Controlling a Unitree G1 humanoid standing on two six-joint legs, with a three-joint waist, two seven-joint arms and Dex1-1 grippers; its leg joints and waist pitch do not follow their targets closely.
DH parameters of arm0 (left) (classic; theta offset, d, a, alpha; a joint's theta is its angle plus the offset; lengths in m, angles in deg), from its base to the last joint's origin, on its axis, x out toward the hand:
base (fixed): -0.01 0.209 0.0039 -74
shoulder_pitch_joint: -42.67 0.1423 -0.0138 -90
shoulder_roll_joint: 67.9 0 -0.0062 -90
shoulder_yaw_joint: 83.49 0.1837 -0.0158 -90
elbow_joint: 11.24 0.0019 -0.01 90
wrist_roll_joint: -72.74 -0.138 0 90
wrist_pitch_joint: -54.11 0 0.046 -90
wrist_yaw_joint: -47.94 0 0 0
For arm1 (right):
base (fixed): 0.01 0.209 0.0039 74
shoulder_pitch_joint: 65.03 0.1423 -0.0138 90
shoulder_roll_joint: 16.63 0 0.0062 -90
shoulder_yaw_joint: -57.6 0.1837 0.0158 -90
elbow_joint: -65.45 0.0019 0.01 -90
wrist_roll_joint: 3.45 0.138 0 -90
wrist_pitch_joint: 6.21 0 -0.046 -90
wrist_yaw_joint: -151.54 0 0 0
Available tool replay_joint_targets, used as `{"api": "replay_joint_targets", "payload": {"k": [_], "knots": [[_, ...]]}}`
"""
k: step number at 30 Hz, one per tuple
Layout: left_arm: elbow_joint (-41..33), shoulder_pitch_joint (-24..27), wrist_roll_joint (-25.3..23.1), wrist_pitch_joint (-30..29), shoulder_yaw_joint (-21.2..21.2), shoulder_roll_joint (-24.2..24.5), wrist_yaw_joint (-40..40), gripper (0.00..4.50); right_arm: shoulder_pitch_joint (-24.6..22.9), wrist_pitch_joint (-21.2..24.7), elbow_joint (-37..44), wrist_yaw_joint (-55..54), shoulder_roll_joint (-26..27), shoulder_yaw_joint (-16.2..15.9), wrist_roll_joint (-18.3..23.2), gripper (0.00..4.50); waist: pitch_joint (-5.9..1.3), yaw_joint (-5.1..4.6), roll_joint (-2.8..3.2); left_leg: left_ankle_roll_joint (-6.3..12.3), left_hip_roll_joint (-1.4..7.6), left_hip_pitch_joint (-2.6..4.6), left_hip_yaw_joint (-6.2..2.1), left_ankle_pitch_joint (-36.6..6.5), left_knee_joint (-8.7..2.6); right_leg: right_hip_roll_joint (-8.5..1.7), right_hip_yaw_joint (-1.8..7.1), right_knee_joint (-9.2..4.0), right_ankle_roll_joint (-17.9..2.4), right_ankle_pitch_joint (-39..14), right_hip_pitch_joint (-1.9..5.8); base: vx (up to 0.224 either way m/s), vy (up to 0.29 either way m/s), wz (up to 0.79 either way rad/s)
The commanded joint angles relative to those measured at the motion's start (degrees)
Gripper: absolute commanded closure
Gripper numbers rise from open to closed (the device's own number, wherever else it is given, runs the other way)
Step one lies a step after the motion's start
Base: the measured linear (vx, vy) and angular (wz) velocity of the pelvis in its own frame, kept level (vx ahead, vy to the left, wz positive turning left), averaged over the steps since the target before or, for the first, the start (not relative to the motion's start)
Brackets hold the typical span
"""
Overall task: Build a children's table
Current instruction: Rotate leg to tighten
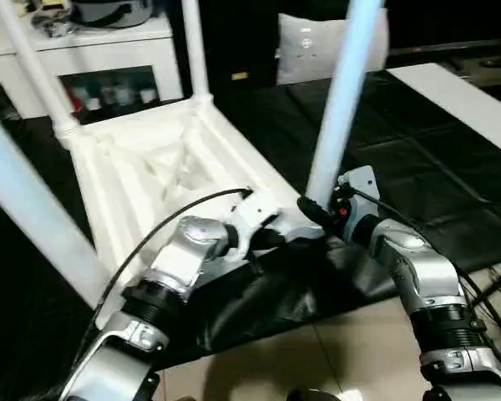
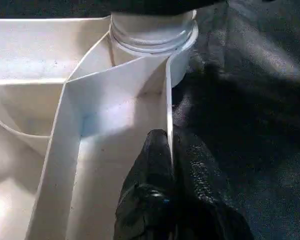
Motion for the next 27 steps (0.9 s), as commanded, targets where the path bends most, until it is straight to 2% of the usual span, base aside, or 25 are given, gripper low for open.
{"api": "replay_joint_targets", "payload": {"k": [1, 5, 6, 8, 9, 10, 11, 13, 14, 15, 16, 18, 20, 23, 24, 25, 27], "knots": [[-1.9, -2.0, 0.6, 2.5, 1.4, -0.7, -0.9, 4.50, -0.9, 0.9, 1.1, 1.9, 0.9, -2.1, 1.2, 1.46, -4.20, 0.55, -0.69, 5.39, 2.83, 0.15, -0.97, -9.6, -3.79, -3.61, 2.81, -4.03, -9.2, -18.2, 3.25, 0.000, 0.000, 0.00], [-1.5, -1.8, 0.5, 4.5, 1.7, 1.0, -2.4, 4.50, -2.4, 1.0, 3.6, 6.1, -1.3, -2.0, 2.8, 1.19, -4.24, 1.23, -0.66, 6.12, 2.89, 0.12, -0.86, -8.2, -3.77, -3.72, 2.94, -3.70, -10.0, -15.5, 3.55, 0.000, 0.000, 0.00], [-1.4, -1.8, 0.4, 5.3, 1.8, 1.5, -3.0, 4.50, -2.7, 1.2, 4.1, 7.5, -2.1, -2.3, 3.0, 1.11, -4.21, 1.51, -0.50, 6.03, 2.95, 0.29, -0.81, -8.6, -3.77, -3.72, 2.96, -3.70, -10.1, -16.0, 3.43, 0.000, 0.000, 0.00], [-1.3, -1.5, 0.6, 6.7, 2.0, 2.5, -4.8, 4.50, -3.5, 1.0, 5.1, 11.5, -4.7, -3.3, 3.2, 1.03, -4.03, 1.86, -0.72, 5.71, 2.88, 0.34, -0.77, -9.7, -3.86, -3.67, 2.89, -3.97, -9.6, -17.8, 3.46, 0.000, 0.000, 0.00], [-1.2, -1.4, 0.7, 7.1, 2.1, 2.8, -5.4, 4.50, -3.6, 0.9, 5.3, 12.8, -5.5, -3.6, 3.3, 0.71, -4.00, 1.97, -0.73, 5.57, 2.93, 0.32, -0.81, -9.9, -3.89, -3.73, 2.91, -4.01, -9.3, -18.4, 3.56, 0.000, 0.000, 0.00], [-1.0, -1.2, 0.8, 8.8, 2.7, 4.2, -7.8, 4.50, -3.9, 0.3, 5.6, 16.6, -8.2, -4.0, 3.6, 0.71, -3.98, 2.07, -0.71, 5.33, 3.01, 0.45, -0.83, -10.3, -3.92, -3.77, 2.94, -4.08, -9.0, -19.3, 3.40, 0.000, 0.000, 0.00], [-0.9, -1.2, 0.8, 9.1, 2.9, 4.5, -8.3, 4.50, -3.8, 0.1, 5.5, 17.2, -8.6, -4.0, 3.6, 0.65, -3.90, 2.25, -0.77, 5.16, 3.08, 0.52, -0.80, -11.0, -3.94, -3.75, 2.98, -4.13, -8.6, -20.3, 3.29, 0.000, 0.000, 0.00], [-0.4, -1.1, 0.6, 11.9, 4.5, 6.8, -12.4, 4.50, -3.5, -1.2, 5.1, 22.2, -11.8, -4.1, 4.2, 0.59, -3.94, 2.35, -0.73, 4.99, 3.08, 0.46, -0.91, -11.6, -3.96, -3.83, 2.91, -4.17, -8.3, -21.1, 3.38, 0.000, 0.000, 0.00], [-0.3, -1.0, 0.6, 12.7, 4.9, 7.5, -13.6, 4.50, -3.4, -1.6, 5.0, 23.7, -12.6, -4.2, 4.4, 0.36, -3.96, 2.48, -0.73, 5.07, 3.09, 0.51, -0.93, -11.6, -3.96, -3.83, 2.91, -4.16, -8.3, -21.0, 3.37, 0.000, 0.000, 0.00], [-0.1, -1.0, 0.8, 14.9, 5.9, 9.2, -17.0, 4.50, -3.3, -2.3, 5.0, 28.4, -15.1, -4.6, 5.2, 0.27, -3.98, 2.51, -0.87, 5.19, 3.14, 0.48, -0.86, -11.4, -3.93, -3.84, 3.01, -4.11, -8.3, -20.6, 3.37, 0.000, 0.000, 0.00], [0.0, -1.0, 0.9, 15.6, 6.1, 9.6, -17.9, 4.50, -3.2, -2.5, 5.0, 29.6, -15.7, -4.7, 5.3, 0.27, -4.02, 2.86, -0.72, 5.42, 3.33, 0.55, -0.91, -11.1, -3.93, -3.93, 3.10, -3.90, -8.6, -19.8, 3.37, 0.000, 0.000, 0.00], [0.0, -1.0, 1.1, 18.2, 7.2, 11.3, -21.9, 4.50, -3.1, -4.6, 4.2, 33.2, -17.8, -5.7, 4.8, 0.09, -4.02, 3.33, -0.80, 5.42, 3.35, 0.50, -0.78, -10.3, -3.90, -3.92, 3.10, -3.61, -9.3, -18.6, 3.29, 0.000, 0.000, 0.00], [-0.4, -0.8, 1.2, 20.0, 8.5, 13.0, -25.6, 4.50, -2.9, -6.9, 3.2, 36.3, -19.3, -6.8, 4.1, 0.09, -4.05, 3.60, -0.80, 5.32, 3.36, 0.55, -0.73, -10.3, -3.87, -3.99, 3.09, -3.57, -9.5, -18.8, 3.30, 0.000, 0.000, 0.00], [-1.1, -0.7, 1.0, 20.9, 9.9, 14.6, -28.9, 4.50, -2.8, -6.4, 3.3, 39.9, -20.7, -7.9, 4.7, 0.09, -4.08, 4.05, -0.62, 5.18, 3.53, 0.65, -0.69, -9.9, -3.87, -3.90, 3.15, -3.38, -10.2, -17.8, 3.18, 0.000, 0.000, 0.00], [-1.1, -0.7, 1.0, 20.9, 9.9, 14.6, -28.9, 4.50, -2.8, -6.4, 3.3, 39.9, -20.7, -7.9, 4.7, 0.35, -4.09, 4.60, -0.60, 5.17, 3.68, 0.76, -0.66, -9.8, -3.90, -3.95, 3.23, -3.25, -10.5, -17.2, 3.20, 0.000, 0.000, 0.00], [-1.4, -0.6, 0.7, 22.0, 11.3, 16.0, -31.8, 4.50, -3.0, -5.5, 3.9, 44.2, -21.8, -9.1, 6.0, 0.35, -4.13, 4.84, -0.67, 5.32, 3.73, 0.79, -0.66, -10.1, -3.92, -3.92, 3.23, -3.12, -10.8, -16.8, 3.25, 0.000, 0.000, 0.00], [-1.2, -0.7, 0.7, 22.7, 11.7, 16.4, -32.8, 4.50, -3.0, -5.6, 3.9, 45.7, -22.1, -9.4, 6.5, 0.44, -4.08, 5.04, -0.70, 5.11, 3.65, 0.72, -0.62, -10.3, -3.90, -3.97, 3.24, -3.13, -10.8, -17.3, 3.25, 0.000, 0.000, 0.00]]}}
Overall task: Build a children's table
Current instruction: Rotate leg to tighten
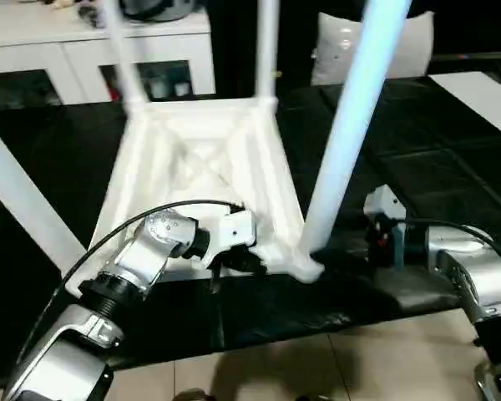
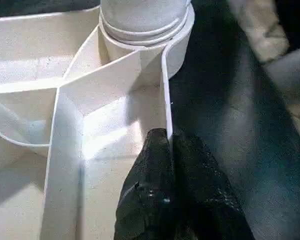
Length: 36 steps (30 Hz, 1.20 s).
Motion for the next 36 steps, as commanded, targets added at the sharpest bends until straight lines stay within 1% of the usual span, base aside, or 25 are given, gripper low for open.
{"api": "replay_joint_targets", "payload": {"k": [1, 2, 3, 5, 7, 9, 12, 13, 14, 15, 16, 18, 20, 21, 24, 26, 28, 30, 32, 33, 34, 35, 36], "knots": [[-1.0, -0.8, -0.8, 2.4, 3.4, -0.1, -4.3, 4.50, 0.4, 0.5, 0.8, 3.0, -0.9, -0.6, 1.9, 0.63, -4.02, -0.23, -0.86, 4.89, 3.60, 0.67, -0.69, -10.6, -3.90, -3.97, 3.23, -3.55, -10.7, -18.1, 3.29, 0.000, 0.000, 0.00], [-1.0, -0.8, -0.8, 2.5, 3.4, -0.1, -4.4, 4.50, 0.5, 0.5, 0.8, 3.2, -0.9, -0.6, 2.0, 0.63, -3.99, -0.16, -0.83, 4.80, 3.58, 0.72, -0.72, -11.0, -3.92, -4.01, 3.21, -3.66, -10.5, -19.0, 3.29, 0.000, 0.000, 0.00], [-0.7, -0.9, -0.7, 3.1, 3.5, 0.0, -5.2, 4.50, 0.5, 0.4, 0.7, 4.5, -1.0, -0.9, 2.4, 0.79, -3.94, -0.10, -0.83, 4.47, 3.52, 0.75, -0.70, -11.6, -3.90, -4.02, 3.18, -3.82, -10.0, -20.6, 3.24, 0.000, 0.000, 0.00], [-0.7, -1.0, -0.6, 3.3, 3.7, 0.1, -5.9, 4.50, 0.4, 0.4, 0.8, 5.6, -0.9, -1.3, 2.8, 0.92, -3.85, -0.04, -0.86, 4.05, 3.52, 0.81, -0.76, -12.2, -3.99, -4.06, 3.17, -4.04, -9.3, -22.6, 3.19, 0.000, 0.000, 0.00], [-0.8, -1.0, -0.5, 3.5, 4.0, 0.3, -7.0, 4.50, 0.1, 0.3, 0.9, 6.6, -0.7, -1.8, 3.1, 1.15, -3.80, -0.07, -0.91, 3.71, 3.46, 0.90, -0.77, -12.9, -4.00, -4.07, 3.13, -4.27, -8.5, -24.4, 3.13, 0.000, 0.000, 0.00], [-0.9, -1.0, -0.3, 3.6, 4.1, 0.4, -7.3, 4.50, -0.1, 0.3, 1.1, 7.0, -0.4, -2.1, 3.1, 1.29, -3.82, -0.08, -0.84, 3.51, 3.45, 0.87, -0.84, -12.9, -4.05, -4.04, 3.10, -4.36, -8.0, -25.1, 3.15, 0.000, 0.000, 0.00], [-0.9, -1.0, -0.1, 3.8, 4.1, 0.4, -7.3, 4.50, -0.2, 0.3, 1.2, 7.3, -0.2, -2.3, 3.2, 1.59, -3.91, -0.11, -0.87, 3.45, 3.50, 0.84, -0.91, -12.5, -4.07, -3.97, 3.09, -4.21, -8.1, -24.3, 3.12, 0.000, 0.000, 0.00], [-0.8, -1.0, -0.2, 3.8, 4.2, 0.4, -7.4, 4.50, -0.3, 0.5, 1.3, 7.6, 0.1, -2.5, 3.4, 1.67, -3.92, -0.07, -0.67, 3.45, 3.48, 0.85, -0.91, -12.5, -4.06, -3.98, 3.08, -4.19, -8.2, -24.1, 3.13, 0.000, 0.000, 0.00], [-0.8, -1.0, -0.2, 3.9, 4.2, 0.4, -7.4, 4.50, -0.3, 0.6, 1.4, 7.6, 0.3, -2.7, 3.5, 1.74, -3.94, -0.10, -0.73, 3.49, 3.48, 0.83, -0.89, -12.5, -4.05, -3.96, 3.07, -4.19, -8.3, -23.7, 3.15, 0.000, 0.000, 0.00], [-0.8, -1.0, -0.2, 3.9, 4.2, 0.3, -7.4, 4.50, -0.4, 0.7, 1.4, 7.7, 0.4, -2.7, 3.6, 1.81, -3.95, -0.10, -0.67, 3.52, 3.50, 0.85, -0.89, -12.5, -4.06, -3.97, 3.08, -4.20, -8.4, -23.5, 3.15, 0.000, 0.000, 0.00], [-0.7, -1.0, -0.3, 4.0, 4.3, 0.3, -7.5, 4.50, -0.4, 0.7, 1.5, 7.8, 0.6, -2.8, 3.7, 2.03, -3.97, -0.11, -0.70, 3.48, 3.50, 0.82, -0.90, -12.5, -4.06, -3.93, 3.07, -4.13, -8.6, -23.2, 3.16, 0.000, 0.000, 0.00], [-0.5, -1.0, -0.3, 4.2, 4.2, 0.3, -7.6, 4.50, -0.6, 1.1, 1.7, 8.4, 0.7, -3.1, 4.0, 2.03, -3.93, -0.07, -0.67, 3.43, 3.50, 0.88, -0.88, -12.7, -4.07, -3.95, 3.06, -4.19, -8.6, -23.5, 3.12, 0.000, 0.000, 0.00], [-0.4, -1.0, -0.4, 4.2, 4.2, 0.3, -7.6, 4.50, -0.7, 1.2, 1.8, 8.6, 0.8, -3.1, 4.0, 2.24, -3.93, -0.11, -0.73, 3.33, 3.49, 0.81, -0.90, -12.7, -4.09, -3.95, 3.08, -4.16, -8.5, -23.5, 3.17, 0.000, 0.000, 0.00], [-0.3, -0.9, -0.2, 4.1, 4.1, 0.4, -7.7, 4.50, -0.8, 1.6, 1.9, 8.9, 0.8, -3.0, 4.3, 2.33, -3.94, -0.09, -0.66, 3.24, 3.48, 0.85, -0.90, -12.8, -4.09, -3.95, 3.05, -4.19, -8.4, -23.7, 3.17, 0.000, 0.000, 0.00], [-0.3, -0.8, 0.0, 3.8, 3.9, 0.4, -7.8, 4.50, -1.0, 1.9, 2.0, 9.0, 0.9, -3.0, 4.5, 2.46, -3.96, -0.07, -0.71, 3.24, 3.44, 0.86, -0.88, -12.6, -4.06, -3.96, 3.08, -4.20, -8.3, -23.8, 3.17, 0.000, 0.000, 0.00], [-1.0, -0.2, 1.6, 1.0, 2.5, -0.5, -6.9, 4.50, -2.1, 3.2, 3.7, 8.3, 1.7, -2.5, 6.2, 2.47, -3.93, -0.01, -0.78, 3.38, 3.46, 0.80, -0.83, -12.1, -4.06, -3.93, 3.13, -4.13, -8.4, -23.2, 3.22, 0.000, 0.000, 0.00], [-1.3, 0.0, 1.9, -0.4, 2.1, -0.8, -6.1, 4.50, -2.6, 3.8, 4.5, 7.8, 2.0, -2.3, 6.8, 2.48, -3.99, 0.04, -0.76, 3.53, 3.50, 0.78, -0.87, -11.9, -4.07, -3.94, 3.08, -4.03, -8.7, -22.9, 3.17, 0.000, 0.000, 0.00], [-1.6, 0.2, 1.8, -1.4, 1.8, -1.1, -5.1, 4.50, -2.9, 4.0, 4.8, 7.3, 2.1, -2.2, 6.9, 2.49, -3.87, -0.04, -0.83, 3.37, 3.39, 0.83, -0.85, -12.5, -4.06, -3.96, 3.02, -4.27, -8.4, -24.2, 3.15, 0.000, 0.000, 0.00], [-1.9, 0.4, 1.9, -3.6, 1.0, -2.0, -2.5, 4.50, -3.4, 3.8, 4.3, 5.1, 3.0, -1.7, 6.5, 2.49, -3.75, -0.02, -0.77, 3.14, 3.42, 0.99, -0.85, -12.9, -4.10, -4.04, 3.06, -4.50, -8.0, -25.5, 3.02, 0.000, 0.000, 0.00], [-2.2, 0.5, 2.0, -5.3, 0.2, -2.9, -0.6, 4.50, -3.2, 2.4, 2.1, 3.1, 4.0, -1.5, 5.4, 2.49, -3.64, -0.15, -0.86, 2.87, 3.36, 1.07, -0.86, -13.8, -4.14, -4.06, 2.95, -4.70, -7.6, -27.1, 2.93, 0.000, 0.000, 0.00], [-2.3, 0.5, 2.0, -5.6, 0.1, -3.1, -0.2, 4.50, -3.1, 1.9, 1.5, 2.7, 4.3, -1.5, 5.0, 2.49, -3.47, -0.35, -0.89, 2.56, 3.16, 1.20, -0.89, -15.0, -4.06, -4.11, 2.77, -5.08, -6.9, -29.7, 2.84, 0.000, 0.000, 0.00], [-2.4, 0.5, 2.1, -6.3, -0.2, -3.4, 0.7, 4.50, -2.9, 0.9, 0.1, 1.7, 4.8, -1.4, 4.3, 2.49, -3.49, -0.52, -0.95, 2.37, 3.06, 1.20, -0.87, -15.3, -4.00, -4.14, 2.71, -5.18, -6.4, -30.8, 2.84, 0.000, 0.000, 0.00], [-3.0, 0.5, 2.2, -9.1, -1.4, -5.4, 4.4, 4.50, -0.1, -2.8, -8.5, -6.3, 7.9, -0.8, 0.2, 2.49, -3.35, -0.95, -0.94, 2.03, 2.88, 1.35, -0.95, -16.3, -3.91, -4.16, 2.47, -5.53, -5.7, -33.2, 2.63, 0.000, 0.000, 0.00]]}}
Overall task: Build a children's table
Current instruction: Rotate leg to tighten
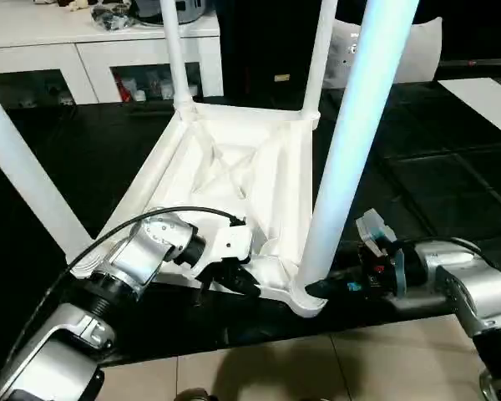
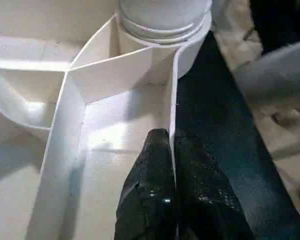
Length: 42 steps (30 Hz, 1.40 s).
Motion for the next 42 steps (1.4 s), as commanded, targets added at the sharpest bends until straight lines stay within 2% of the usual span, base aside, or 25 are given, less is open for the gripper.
{"api": "replay_joint_targets", "payload": {"k": [1, 4, 5, 6, 7, 8, 9, 10, 11, 12, 13, 14, 15, 16, 17, 18, 20, 24, 26, 27, 28, 31, 34, 38, 42], "knots": [[-2.5, -0.3, 0.9, -4.0, -0.7, -5.0, 5.9, 4.50, 3.5, -3.9, -10.3, -11.9, 4.8, -0.6, -4.9, 2.50, -3.15, -0.81, -0.83, 1.73, 2.79, 0.92, -1.06, -17.3, -3.92, -4.17, 2.23, -5.93, -5.5, -34.6, 2.00, 0.000, 0.000, 0.00], [-3.3, -0.3, 0.6, -6.6, -1.1, -6.7, 8.8, 4.50, 5.8, -4.0, -15.4, -20.3, 7.5, 0.9, -6.8, 2.53, -2.44, -4.35, -0.47, -0.58, 2.29, 1.21, -2.21, -25.1, -3.46, -3.65, -0.81, -8.01, 0.0, -43.0, 2.32, -0.037, 0.012, -0.12], [-3.9, -0.3, 0.2, -8.6, -1.3, -8.0, 11.1, 4.50, 6.5, -2.4, -16.3, -25.7, 9.3, 2.2, -7.1, 2.55, -2.26, -5.71, 0.62, -0.80, 2.82, 1.40, -2.78, -29.0, -3.81, -3.44, -2.12, -8.68, 1.3, -42.6, 2.95, 0.000, 0.000, 0.00], [-4.1, -0.5, -0.2, -10.2, -1.7, -9.4, 13.4, 4.50, 6.7, -0.8, -15.7, -30.2, 11.1, 3.0, -7.5, 2.55, -2.26, -7.40, 1.17, -1.15, 4.26, 0.80, -3.94, -34.7, -5.17, -3.26, -2.99, -7.45, 0.9, -36.7, 4.53, 0.000, 0.000, 0.00], [-3.7, -0.9, -0.6, -11.0, -2.2, -11.2, 16.3, 4.50, 7.0, 0.8, -15.1, -34.9, 13.2, 3.8, -7.8, 2.55, -1.91, -7.51, 1.94, -1.78, 5.59, 0.14, -4.63, -39.0, -6.89, -2.86, -2.58, -5.20, -0.1, -31.9, 5.70, 0.000, 0.000, 0.00], [-3.3, -1.3, -1.0, -11.7, -2.7, -12.9, 19.0, 4.50, 7.3, 2.3, -14.5, -39.5, 15.4, 4.5, -8.1, 2.55, -1.77, -6.77, 2.01, -3.30, 7.89, -1.57, -5.65, -45.9, -10.70, -2.59, 0.28, 2.60, -2.7, -19.5, 7.43, -0.065, 0.015, -0.10], [-2.8, -1.6, -1.1, -12.1, -3.0, -14.2, 20.9, 4.50, 7.7, 2.9, -14.5, -42.7, 17.0, 5.1, -8.4, 2.55, -1.43, -7.05, 0.23, -3.55, 6.64, 0.02, -4.26, -47.4, -10.93, -2.16, 2.23, 2.72, -3.3, -17.9, 5.51, 0.000, 0.000, 0.00], [-1.7, -2.1, -1.2, -11.7, -3.6, -15.8, 23.7, 4.50, 8.3, 2.4, -14.7, -46.8, 19.6, 5.9, -8.6, 2.55, -1.32, -7.20, -2.17, -4.20, 0.24, 4.88, -2.20, -36.2, -2.38, -3.21, 0.39, -8.50, 1.4, -48.2, -0.79, 0.000, 0.000, 0.00], [-1.4, -2.3, -1.3, -11.4, -3.8, -16.2, 24.4, 4.50, 8.5, 1.6, -14.8, -47.4, 20.4, 6.1, -8.4, 2.55, -1.03, -7.62, -2.84, -2.64, -2.91, 8.87, -0.35, -25.4, 5.69, -4.10, -1.55, -13.13, 3.3, -61.4, -5.66, 0.064, -0.059, 0.02], [-1.1, -2.4, -1.6, -11.2, -3.9, -16.6, 25.0, 4.50, 8.7, 0.6, -15.2, -47.6, 21.1, 6.4, -8.2, 2.55, -1.63, -8.65, -2.34, -0.31, -1.64, 1.29, -1.56, -15.7, 4.03, -7.80, -1.89, -10.24, 5.9, -61.5, 2.90, 0.152, 0.016, -0.35], [-1.1, -2.5, -2.0, -11.1, -3.9, -16.8, 25.5, 4.50, 8.9, -0.5, -15.4, -47.9, 21.6, 6.4, -8.3, 2.55, -2.03, -7.92, -0.61, -0.06, -0.24, -0.78, -2.27, -14.1, 1.71, -7.85, -2.09, -8.98, 6.7, -56.2, 5.58, 0.152, 0.016, -0.35], [-1.2, -2.5, -2.5, -10.7, -3.8, -16.6, 25.7, 4.50, 9.0, -1.6, -15.4, -47.9, 22.0, 6.5, -8.4, 2.01, -2.25, -8.80, 0.32, -0.44, 2.15, -0.55, -4.31, -19.9, -0.85, -6.20, -3.65, -7.63, 5.7, -46.4, 4.52, 0.087, 0.059, -0.40], [-1.3, -2.4, -2.7, -10.6, -3.7, -16.4, 25.9, 4.50, 9.1, -1.8, -15.4, -48.1, 22.1, 6.4, -8.3, 1.87, -3.01, -9.20, 2.05, -1.36, 3.64, -0.68, -5.44, -23.9, -2.25, -5.49, -3.39, -5.88, 2.4, -34.3, 5.40, 0.000, 0.000, 0.00], [-1.3, -2.4, -2.7, -10.6, -3.7, -16.4, 25.9, 4.50, 9.1, -1.8, -15.4, -48.1, 22.1, 6.4, -8.3, 1.87, -2.97, -9.41, 2.03, -1.06, 4.17, -0.57, -5.58, -25.1, -2.79, -5.42, -2.87, -5.52, 0.5, -29.3, 5.05, 0.000, 0.000, 0.00], [-1.5, -2.4, -3.1, -10.7, -3.6, -16.2, 26.2, 4.50, 9.0, -1.8, -15.1, -48.4, 22.2, 6.5, -8.3, 1.70, -2.83, -9.39, 1.56, -1.00, 3.98, 0.10, -5.13, -25.8, -3.10, -5.23, -2.39, -5.76, -2.6, -24.9, 4.18, 0.000, 0.000, 0.00], [-1.5, -2.3, -3.4, -10.4, -3.5, -15.7, 26.3, 4.50, 8.6, -1.7, -14.2, -48.1, 22.0, 6.5, -8.2, 1.59, -2.63, -9.27, 0.99, -0.80, 2.97, 0.58, -4.23, -25.0, -2.78, -5.23, -2.37, -6.34, -3.8, -27.3, 3.58, 0.000, 0.000, 0.00], [-1.5, -2.2, -4.0, -10.1, -3.6, -14.8, 26.4, 4.50, 7.6, -0.9, -12.0, -47.7, 21.5, 6.6, -8.5, 1.44, -2.51, -9.32, 0.92, -0.29, 2.37, 0.35, -3.68, -23.0, -2.42, -5.43, -2.54, -6.89, -2.8, -33.2, 3.76, 0.000, 0.000, 0.00], [-0.2, -2.2, -4.7, -8.3, -4.4, -12.7, 26.2, 4.50, 5.2, -0.8, -8.2, -44.3, 18.9, 6.8, -7.7, 1.10, -3.38, -8.28, 0.97, 2.12, 3.50, -0.82, -3.99, -13.5, -3.06, -5.32, -0.83, -4.92, -6.2, -21.1, 4.23, 0.042, -0.003, 0.06], [0.1, -2.2, -4.9, -7.3, -4.5, -12.0, 25.8, 4.50, 4.5, -1.2, -7.4, -42.2, 17.5, 6.3, -7.5, 1.00, -3.61, -7.88, 0.76, 3.08, 3.45, -0.48, -3.71, -11.8, -2.92, -5.10, -0.43, -4.67, -6.9, -19.3, 3.92, 0.060, -0.005, 0.06], [0.6, -2.0, -5.2, -6.0, -4.3, -10.9, 25.1, 4.50, 3.5, -2.0, -6.3, -39.4, 15.5, 5.7, -7.3, 0.87, -3.98, -7.59, 0.90, 4.00, 3.37, -0.86, -3.68, -7.9, -2.67, -5.36, -0.17, -3.90, -8.7, -15.5, 4.29, 0.066, -0.010, 0.03], [0.7, -1.8, -5.3, -5.1, -4.1, -10.1, 24.2, 4.50, 2.9, -2.3, -5.6, -37.7, 14.2, 5.7, -7.0, 0.75, -4.43, -6.85, 0.84, 6.87, 3.32, -0.97, -3.52, -0.9, -2.16, -5.17, -0.02, -2.72, -10.4, -6.9, 4.39, 0.066, -0.010, 0.03], [0.7, -1.2, -5.0, -3.9, -3.6, -8.3, 21.8, 4.50, 2.0, -3.2, -3.9, -33.4, 11.0, 6.3, -6.2, 0.56, -4.81, -5.92, 0.55, 10.12, 3.06, -1.19, -3.29, 4.7, -1.46, -5.19, 0.28, -1.54, -11.9, -0.2, 4.42, 0.020, -0.005, 0.00], [0.6, -0.6, -4.7, -2.1, -2.5, -6.3, 18.4, 4.50, 1.2, -2.9, -1.2, -26.9, 7.0, 6.6, -4.6, 0.31, -4.56, -4.88, 0.12, 11.89, 2.96, -1.27, -2.89, 4.5, -1.44, -5.05, 0.16, -1.69, -12.0, -1.9, 4.26, 0.000, 0.000, 0.00], [1.4, -0.6, -4.9, 1.1, -1.2, -4.2, 14.3, 4.50, 0.6, -2.5, 1.2, -18.3, 2.3, 5.1, -3.5, 0.04, -3.91, -3.81, 0.03, 8.24, 3.09, -0.91, -2.53, -2.8, -2.04, -4.84, 0.11, -3.30, -8.1, -15.7, 4.04, 0.000, 0.000, 0.00], [2.5, -1.1, -4.8, 6.5, 1.4, -1.4, 7.0, 4.50, 1.0, -4.6, 0.9, -10.7, -1.9, 2.2, -3.8, 0.04, -3.61, -3.28, 0.01, 6.18, 3.14, -0.80, -2.43, -6.2, -2.45, -4.70, 0.33, -3.84, -6.5, -20.5, 3.81, 0.000, 0.000, 0.00]]}}
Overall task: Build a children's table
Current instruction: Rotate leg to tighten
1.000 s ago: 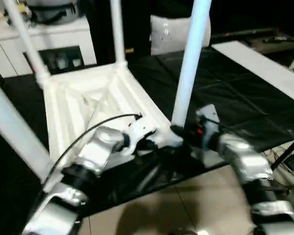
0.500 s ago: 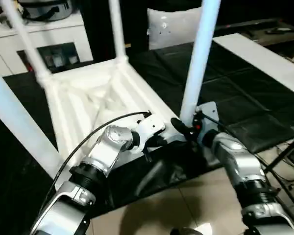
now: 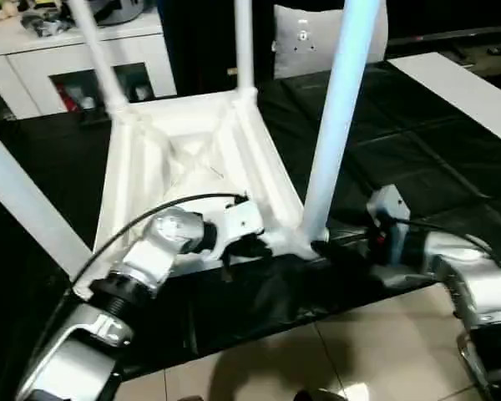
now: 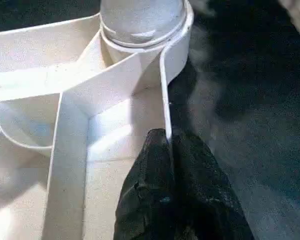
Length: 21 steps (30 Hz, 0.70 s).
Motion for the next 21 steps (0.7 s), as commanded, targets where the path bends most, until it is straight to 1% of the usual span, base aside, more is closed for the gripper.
{"api": "replay_joint_targets", "payload": {"k": [1, 2, 3, 4, 5, 6, 7, 8, 9, 10, 14, 15, 16, 17, 19, 21], "knots": [[0.6, 0.0, -1.0, 2.4, 3.2, 0.9, -4.5, 4.50, 0.6, -1.1, 0.4, 2.8, -0.6, -1.3, 0.3, 0.04, -3.96, 0.17, -1.39, 7.11, 2.66, -1.06, -0.41, -3.0, -4.41, -3.73, 4.20, -4.88, -5.5, -19.8, 4.42, 0.000, 0.000, 0.00], [0.7, -0.2, -0.9, 3.1, 3.7, 1.5, -5.8, 4.50, 0.9, -0.7, 0.2, 4.2, -1.0, -1.7, 0.3, 0.04, -3.98, 0.34, -1.40, 6.66, 2.69, -0.86, -0.30, -3.6, -4.50, -3.72, 4.32, -4.90, -5.5, -20.4, 4.33, 0.000, 0.000, 0.00], [0.7, -0.5, -0.9, 4.0, 4.6, 2.2, -7.8, 4.50, 1.3, 0.0, -0.1, 7.2, -1.7, -2.4, 0.9, 0.04, -4.03, 0.59, -1.33, 6.56, 2.73, -0.54, -0.19, -3.7, -4.50, -3.67, 4.48, -4.91, -5.9, -20.4, 4.09, 0.000, 0.000, 0.00], [0.7, -0.5, -0.9, 4.0, 4.6, 2.2, -7.8, 4.50, 1.3, 0.0, -0.1, 7.2, -1.7, -2.4, 0.9, 0.20, -4.03, 0.59, -1.33, 6.56, 2.73, -0.54, -0.19, -3.7, -4.50, -3.67, 4.48, -4.91, -5.9, -20.4, 4.09, 0.000, 0.000, 0.00], [0.6, -0.6, -0.7, 5.6, 5.2, 2.8, -9.8, 4.50, 1.5, 0.5, -0.1, 9.9, -2.3, -2.9, 1.7, 0.31, -4.14, 0.91, -1.32, 6.90, 2.97, -0.44, -0.22, -2.7, -4.54, -3.62, 4.69, -4.54, -6.8, -18.5, 4.03, 0.000, 0.000, 0.00], [0.6, -0.6, -0.7, 5.6, 5.2, 2.8, -9.8, 4.50, 1.5, 0.5, -0.2, 9.9, -2.3, -2.9, 1.7, 0.39, -4.27, 1.22, -1.39, 7.36, 3.07, -0.48, -0.23, -1.7, -4.47, -3.66, 4.84, -4.24, -7.4, -16.8, 4.07, 0.000, 0.000, 0.00], [0.4, -0.6, -0.4, 6.3, 5.5, 3.0, -10.9, 4.50, 1.6, 0.7, -0.3, 11.1, -2.4, -3.2, 2.1, 0.41, -4.30, 1.29, -1.36, 7.61, 3.13, -0.51, -0.24, -1.3, -4.46, -3.65, 4.86, -4.04, -7.8, -16.0, 4.07, 0.000, 0.000, 0.00], [0.2, -0.5, -0.2, 6.9, 5.8, 3.2, -12.0, 4.50, 1.9, 0.6, -0.5, 12.1, -2.4, -3.5, 2.4, 0.51, -4.38, 1.65, -1.25, 7.85, 3.19, -0.47, -0.18, -0.6, -4.36, -3.77, 4.92, -3.91, -8.3, -14.8, 4.05, 0.000, 0.000, 0.00], [0.0, -0.5, -0.1, 7.5, 6.1, 3.4, -13.0, 4.50, 2.1, 0.4, -0.7, 12.7, -2.3, -3.8, 2.5, 0.64, -4.40, 1.74, -1.28, 7.91, 3.23, -0.45, -0.15, -0.3, -4.37, -3.76, 4.93, -3.83, -8.6, -14.3, 4.03, 0.000, 0.000, 0.00], [-0.2, -0.4, 0.0, 7.9, 6.3, 3.5, -13.9, 4.50, 2.3, 0.3, -0.9, 13.5, -2.1, -4.1, 2.6, 0.64, -4.45, 1.93, -1.36, 7.91, 3.23, -0.44, -0.12, 0.2, -4.35, -3.77, 4.96, -3.65, -9.0, -13.7, 4.03, 0.000, 0.000, 0.00], [-0.5, -0.3, 0.2, 8.6, 6.7, 3.5, -15.0, 4.50, 2.8, 0.2, -1.3, 15.1, -1.5, -4.9, 2.9, 1.07, -4.47, 2.66, -1.31, 7.37, 3.15, -0.34, 0.07, 0.3, -4.31, -3.83, 4.96, -3.90, -8.5, -15.1, 4.01, 0.000, 0.000, 0.00], [-0.6, -0.3, 0.3, 8.7, 6.9, 3.4, -15.4, 4.50, 3.0, 0.4, -1.4, 15.8, -1.2, -5.1, 3.0, 1.07, -4.45, 2.77, -1.32, 7.29, 3.17, -0.39, 0.07, 0.3, -4.34, -3.85, 4.96, -3.93, -8.4, -15.2, 4.03, 0.000, 0.000, 0.00], [-0.7, -0.3, 0.3, 8.7, 7.0, 3.4, -15.6, 4.50, 3.2, 0.6, -1.5, 16.3, -0.9, -5.2, 3.3, 1.28, -4.46, 3.02, -1.35, 7.13, 3.19, -0.31, 0.09, 0.1, -4.37, -3.80, 4.93, -3.94, -8.2, -15.6, 3.99, 0.000, 0.000, 0.00], [-0.7, -0.3, 0.3, 8.7, 7.0, 3.4, -15.7, 4.50, 3.3, 0.7, -1.5, 16.4, -0.9, -5.2, 3.4, 1.33, -4.48, 3.19, -1.38, 6.91, 3.25, -0.26, 0.08, 0.0, -4.42, -3.83, 4.95, -3.94, -8.1, -15.9, 3.96, 0.000, 0.000, 0.00], [-0.8, -0.3, 0.3, 8.7, 7.1, 3.4, -15.9, 4.50, 3.5, 0.9, -1.6, 16.9, -0.7, -5.3, 3.6, 1.40, -4.50, 3.29, -1.39, 6.67, 3.31, -0.29, 0.04, 0.2, -4.44, -3.81, 4.98, -3.80, -8.2, -15.4, 3.98, 0.000, 0.000, 0.00], [-0.7, -0.3, 0.3, 9.0, 7.2, 3.5, -16.3, 4.50, 4.0, 1.1, -2.1, 17.7, -0.6, -5.5, 3.8, 1.64, -4.53, 3.32, -1.40, 6.49, 3.28, -0.30, 0.02, 0.4, -4.44, -3.79, 5.00, -3.74, -8.3, -15.0, 4.03, 0.000, 0.000, 0.00]]}}
